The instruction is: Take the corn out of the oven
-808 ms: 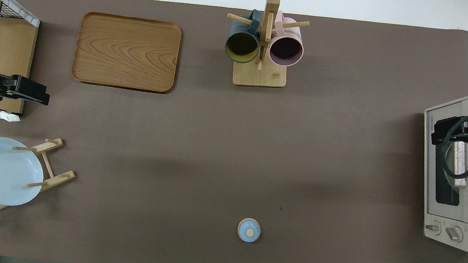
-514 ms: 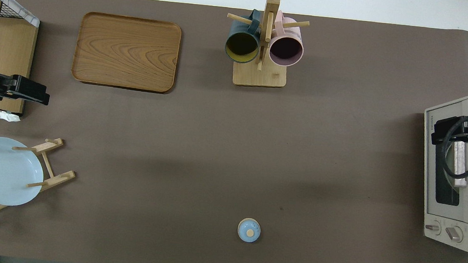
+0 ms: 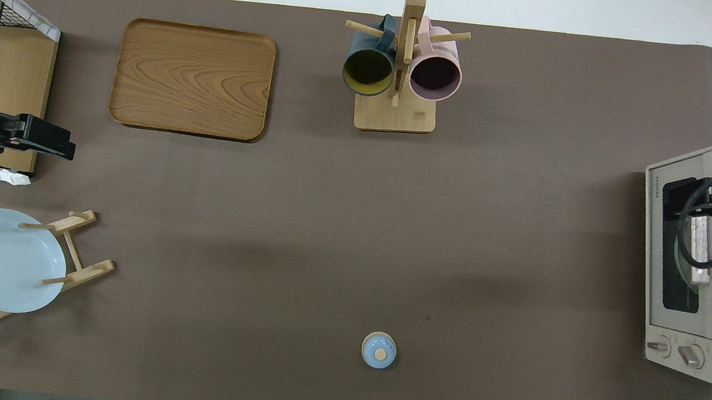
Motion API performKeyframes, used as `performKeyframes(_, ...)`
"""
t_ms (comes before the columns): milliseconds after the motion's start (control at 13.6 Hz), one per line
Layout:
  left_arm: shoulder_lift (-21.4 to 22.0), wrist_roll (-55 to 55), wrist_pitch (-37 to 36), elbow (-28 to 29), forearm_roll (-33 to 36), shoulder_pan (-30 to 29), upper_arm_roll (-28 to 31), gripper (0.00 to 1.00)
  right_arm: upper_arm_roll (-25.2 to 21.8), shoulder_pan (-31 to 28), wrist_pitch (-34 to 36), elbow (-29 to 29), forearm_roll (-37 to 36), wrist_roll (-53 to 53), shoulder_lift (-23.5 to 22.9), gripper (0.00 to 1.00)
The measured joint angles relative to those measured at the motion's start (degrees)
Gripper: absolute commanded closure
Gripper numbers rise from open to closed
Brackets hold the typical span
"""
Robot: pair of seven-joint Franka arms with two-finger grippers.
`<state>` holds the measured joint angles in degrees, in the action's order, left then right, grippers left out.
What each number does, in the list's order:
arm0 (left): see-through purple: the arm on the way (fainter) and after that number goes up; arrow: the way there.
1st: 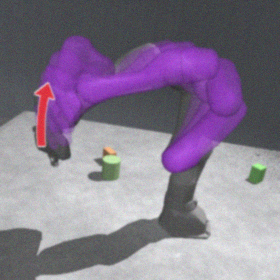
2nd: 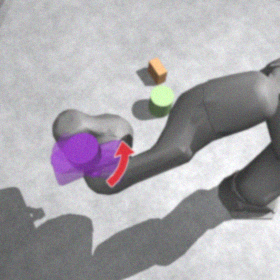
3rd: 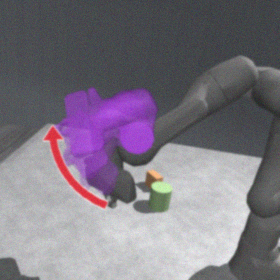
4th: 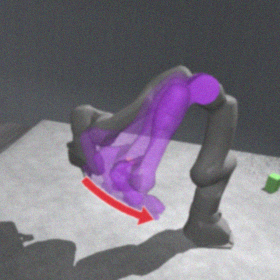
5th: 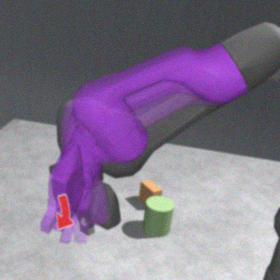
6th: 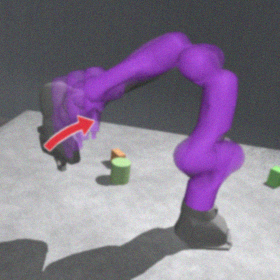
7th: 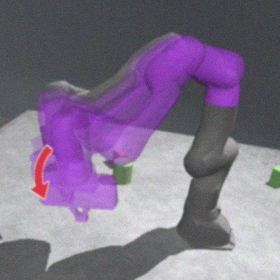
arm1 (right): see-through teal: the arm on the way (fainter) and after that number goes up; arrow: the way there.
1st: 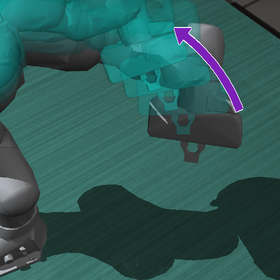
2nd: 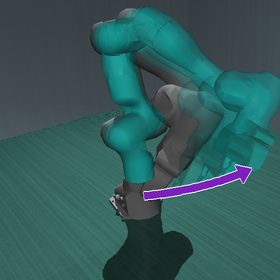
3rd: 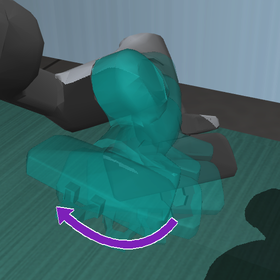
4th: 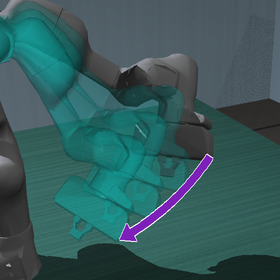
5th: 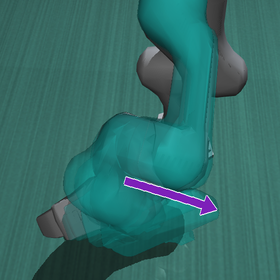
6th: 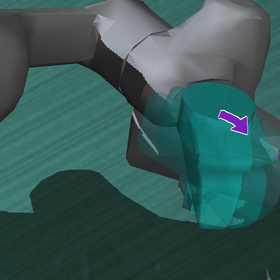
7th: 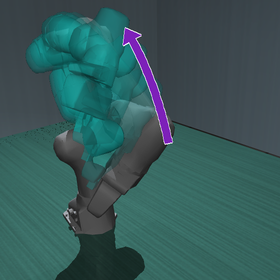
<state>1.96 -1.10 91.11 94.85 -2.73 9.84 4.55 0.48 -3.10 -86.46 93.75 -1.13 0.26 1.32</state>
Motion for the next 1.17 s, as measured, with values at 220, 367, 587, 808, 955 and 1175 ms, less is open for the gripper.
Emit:
performKeyframes(220,0.0,0.0,0.0,0.0,0.0,0.0,0.0,0.0,-0.3,-2.9,-5.9,6.6,0.0,-2.4,2.0,1.0)
performKeyframes(367,0.0,0.0,0.0,0.0,0.0,0.0,0.0,0.0,-0.5,-4.4,-11.4,11.3,-0.7,-3.2,3.3,1.0)
performKeyframes(587,0.0,0.0,0.0,0.0,0.0,0.0,0.0,0.0,-0.5,-4.7,-16.7,16.6,-2.9,-3.2,4.4,1.0)
performKeyframes(808,0.0,0.0,0.0,0.0,0.0,0.0,0.0,0.0,-0.6,-6.5,-20.0,19.5,-3.8,-3.2,4.4,1.0)
performKeyframes(955,0.0,0.0,0.0,0.0,0.0,0.0,0.0,0.0,-0.8,-7.6,-20.6,20.7,-4.6,-3.0,4.1,1.0)
performKeyframes(1175,0.0,0.0,0.0,0.0,0.0,0.0,0.0,0.0,-0.8,-7.8,-20.6,21.4,-4.8,-0.4,4.0,1.0)
